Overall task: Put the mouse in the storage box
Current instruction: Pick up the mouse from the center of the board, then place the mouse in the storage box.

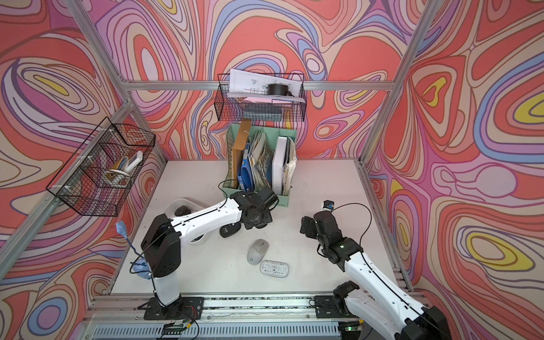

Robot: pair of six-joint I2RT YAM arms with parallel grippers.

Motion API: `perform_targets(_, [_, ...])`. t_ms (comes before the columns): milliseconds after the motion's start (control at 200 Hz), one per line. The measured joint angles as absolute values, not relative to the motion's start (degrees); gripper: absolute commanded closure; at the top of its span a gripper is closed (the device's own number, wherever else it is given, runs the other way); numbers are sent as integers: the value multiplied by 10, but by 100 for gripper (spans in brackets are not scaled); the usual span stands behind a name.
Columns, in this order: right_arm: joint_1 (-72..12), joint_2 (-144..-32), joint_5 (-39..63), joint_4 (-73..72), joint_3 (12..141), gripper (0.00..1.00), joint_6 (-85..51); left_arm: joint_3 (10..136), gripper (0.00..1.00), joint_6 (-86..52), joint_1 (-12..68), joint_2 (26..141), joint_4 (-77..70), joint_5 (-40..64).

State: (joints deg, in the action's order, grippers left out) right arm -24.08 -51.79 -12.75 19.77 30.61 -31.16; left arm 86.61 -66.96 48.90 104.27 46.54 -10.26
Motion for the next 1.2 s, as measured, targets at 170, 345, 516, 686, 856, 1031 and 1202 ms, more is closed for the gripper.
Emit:
perform_targets(170, [-241,-531,-116,197,307,9,-312,787,37,-666,456,965,466,-110])
perform_targets(345, [-241,-552,-103,192,309,9,-311,714,37,-656,390,883,478,-123])
perform_targets(516, [-241,-562,-92,184,309,9,-312,649,37,-638,297,783,488,-135])
perform_targets(686, [-244,-568,-89,183,312,9,-312,612,37,-608,214,763,488,-121])
perform_targets(856, [-249,-568,-89,184,321,10,-312,579,36,-584,169,772,478,-88])
perform_targets(1031, [-258,-568,-90,185,327,9,-312,569,36,-563,140,798,456,-63])
perform_targets(1202, [-271,-568,-94,185,329,10,-315,569,36,-547,126,832,432,-47])
